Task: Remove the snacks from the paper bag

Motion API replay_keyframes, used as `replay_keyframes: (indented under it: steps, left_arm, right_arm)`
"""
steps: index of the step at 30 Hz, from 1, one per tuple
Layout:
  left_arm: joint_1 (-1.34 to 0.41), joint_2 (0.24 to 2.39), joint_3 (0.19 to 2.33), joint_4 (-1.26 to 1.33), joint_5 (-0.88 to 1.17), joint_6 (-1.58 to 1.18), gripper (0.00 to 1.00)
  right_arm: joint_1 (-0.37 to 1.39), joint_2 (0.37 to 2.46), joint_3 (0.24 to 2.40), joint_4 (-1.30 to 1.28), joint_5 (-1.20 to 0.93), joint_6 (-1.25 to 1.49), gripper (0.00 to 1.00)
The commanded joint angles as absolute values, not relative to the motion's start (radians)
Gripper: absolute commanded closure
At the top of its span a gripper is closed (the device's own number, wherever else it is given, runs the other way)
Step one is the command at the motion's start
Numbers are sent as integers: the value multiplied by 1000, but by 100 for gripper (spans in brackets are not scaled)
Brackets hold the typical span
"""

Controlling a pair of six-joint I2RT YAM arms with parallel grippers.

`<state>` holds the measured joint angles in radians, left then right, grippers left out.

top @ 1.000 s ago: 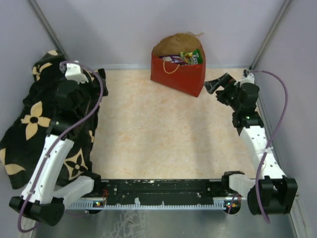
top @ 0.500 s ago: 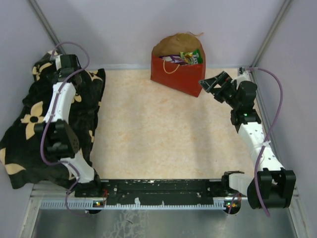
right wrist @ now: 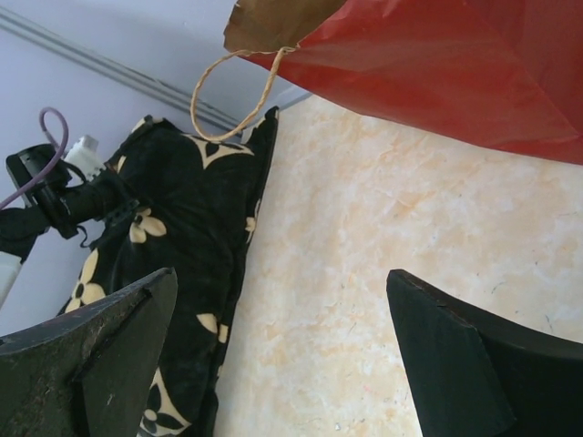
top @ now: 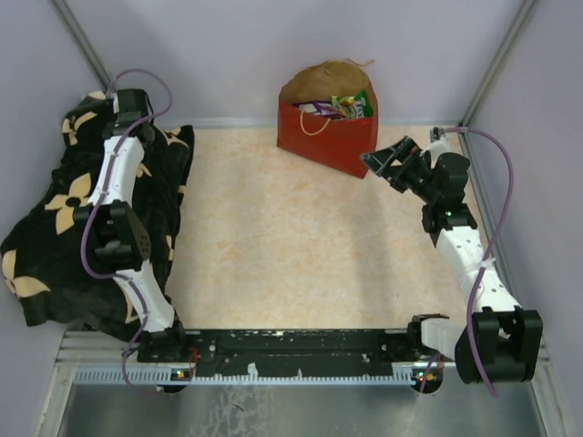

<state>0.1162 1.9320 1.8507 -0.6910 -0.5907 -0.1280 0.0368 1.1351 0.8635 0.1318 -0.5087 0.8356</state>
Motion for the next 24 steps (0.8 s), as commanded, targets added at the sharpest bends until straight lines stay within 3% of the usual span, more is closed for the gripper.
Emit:
replay_keyframes:
  steps: [1,6,11,20,22,23,24]
  left_arm:
    - [7,1917,1875,-479,-531,58,100]
    - [-68,1829,1696,-205,-442,276,100]
    - [-69,1818,1636,-87,-372,378,100]
    - [-69,1902,1669,101,-539,594,100]
    - [-68,1890,1701,72,-539,560,88]
    - [-68,1877,1716,38,-518,526,70]
    - [-68,1859,1735,-8,-479,479,40]
  right_arm:
    - [43,1134,864,205,-552,862,1]
    - [44,1129,850,221,-558,879,1]
    - [53,1113,826,228,-560,879,1]
    - [113,1122,809,167,-441,862,1]
    - [116,1125,825,149,-436,856,1]
    - [116,1122,839,135,-431,857,1]
    - [117,1120,856,122,-422,861,1]
